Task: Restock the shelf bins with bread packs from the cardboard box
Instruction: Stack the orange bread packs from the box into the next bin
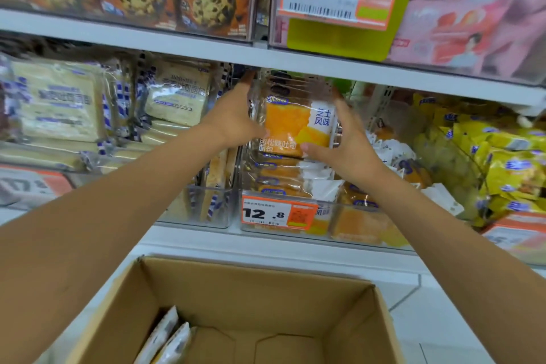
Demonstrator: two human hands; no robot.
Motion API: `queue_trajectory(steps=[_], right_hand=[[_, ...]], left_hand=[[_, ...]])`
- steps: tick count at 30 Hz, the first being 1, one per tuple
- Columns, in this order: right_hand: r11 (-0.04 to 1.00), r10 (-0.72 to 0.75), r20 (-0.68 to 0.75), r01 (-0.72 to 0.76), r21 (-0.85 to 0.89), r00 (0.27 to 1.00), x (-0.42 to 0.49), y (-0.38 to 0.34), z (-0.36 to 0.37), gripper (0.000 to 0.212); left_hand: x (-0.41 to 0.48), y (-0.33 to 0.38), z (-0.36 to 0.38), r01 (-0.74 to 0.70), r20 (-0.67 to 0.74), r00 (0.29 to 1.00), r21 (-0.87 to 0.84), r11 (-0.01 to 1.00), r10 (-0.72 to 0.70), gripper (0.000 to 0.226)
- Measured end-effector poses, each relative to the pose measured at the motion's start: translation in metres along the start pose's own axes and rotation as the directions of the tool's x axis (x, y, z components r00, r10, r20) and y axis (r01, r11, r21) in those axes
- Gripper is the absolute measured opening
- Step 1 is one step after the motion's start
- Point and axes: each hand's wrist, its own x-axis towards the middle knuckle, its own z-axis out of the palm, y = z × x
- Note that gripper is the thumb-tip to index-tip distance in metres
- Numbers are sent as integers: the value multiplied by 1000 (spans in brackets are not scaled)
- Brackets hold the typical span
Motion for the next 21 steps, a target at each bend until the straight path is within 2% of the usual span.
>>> queue_trajectory(steps=[2,4,6,9,11,13,15,18,20,21], right_hand=[[997,-34,-130,24,-74,991,-16,-7,-1,87],[982,-150,-262,113,-154,953,-39,-15,4,63],[972,-214,-308,171,-160,927,-67,-24,14,40],[988,-156,-148,151,-43,977,-119,-27,41,20],[998,-60,36,60,12,998,-160,-16,67,19],[997,78,229,-81,3,970,-203,2,93,21],[970,241,411,-229,-78,879,-241,25,117,21],[869,472,571,-464,-172,672,-281,58,157,24],[737,599,615,-654,-173,512,-301,78,188,34],[637,648,633,-757,-146,423,-308,84,205,41]], left_hand=[[-25,-1,3,-16,-100,995,-4,1000,15,95],[-56,-5,11,-55,-253,965,53,997,67,62],[-92,-10,20,-125,-330,935,44,991,132,30],[-148,-29,35,-150,-268,953,-25,988,138,17],[-186,-52,47,-86,-199,977,-20,996,80,15],[-221,-81,60,33,-110,993,-28,999,-36,17],[-253,-113,75,186,-6,983,-20,982,-186,17],[-286,-157,96,424,73,904,-44,904,-421,13],[-297,-179,108,525,108,849,-73,848,-517,13],[-301,-188,114,565,120,824,-83,821,-554,14]])
